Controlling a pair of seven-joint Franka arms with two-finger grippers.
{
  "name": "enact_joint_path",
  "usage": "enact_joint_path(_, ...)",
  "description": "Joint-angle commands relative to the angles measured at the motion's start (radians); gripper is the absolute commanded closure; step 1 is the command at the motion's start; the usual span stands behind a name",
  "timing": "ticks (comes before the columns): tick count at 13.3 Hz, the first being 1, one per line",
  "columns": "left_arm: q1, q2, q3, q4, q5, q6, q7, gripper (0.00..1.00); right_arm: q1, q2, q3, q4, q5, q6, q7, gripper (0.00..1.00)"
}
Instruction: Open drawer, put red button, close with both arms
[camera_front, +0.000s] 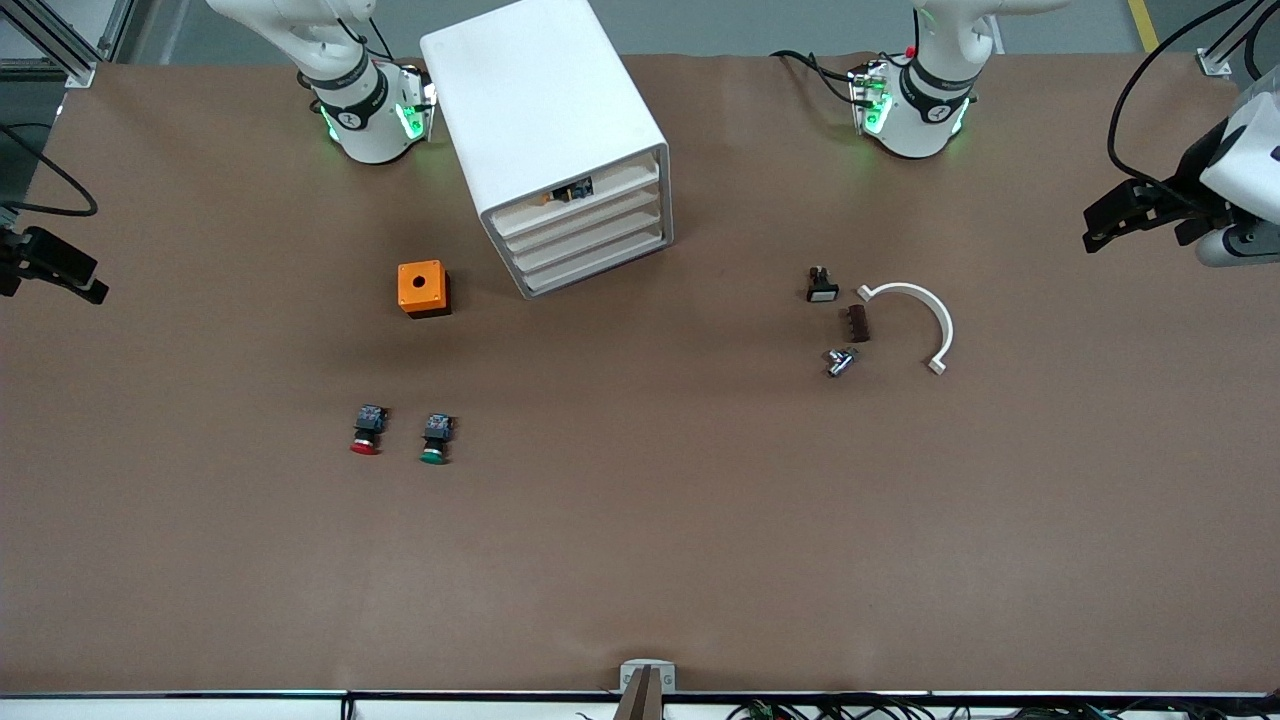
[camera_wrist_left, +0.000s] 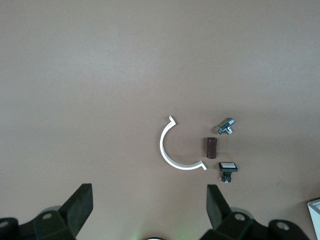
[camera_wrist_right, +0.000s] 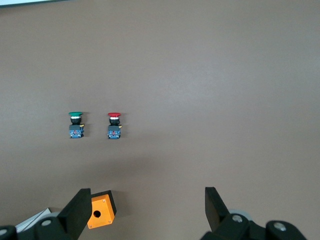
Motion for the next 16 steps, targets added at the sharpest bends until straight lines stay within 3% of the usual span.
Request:
enact_joint_path(1,0.012,0.007,-0.006,0.022,-0.015,-0.006,0.021,0.0,-0.009,-0.015,0.013,-0.011,-0.005,-0.031,0.007,0.0)
enact_joint_path(5,0.009,0.052,-0.006,0.08,-0.003,-0.006,0.007,0.0,-0.006,-0.015,0.016,-0.014,-0.003,-0.052,0.004,0.0)
enact_joint_path(10,0.011,0.237,-0.006,0.12,-0.017,0.005,-0.015,0.01,-0.01,-0.013,0.016,-0.01,-0.005,-0.042,0.002,0.0)
enact_joint_path(16,-0.089,0.441,-0.015,0.185,-0.019,0.008,-0.476,0.0,-0.014,-0.01,0.013,-0.013,-0.005,-0.047,0.004,0.0)
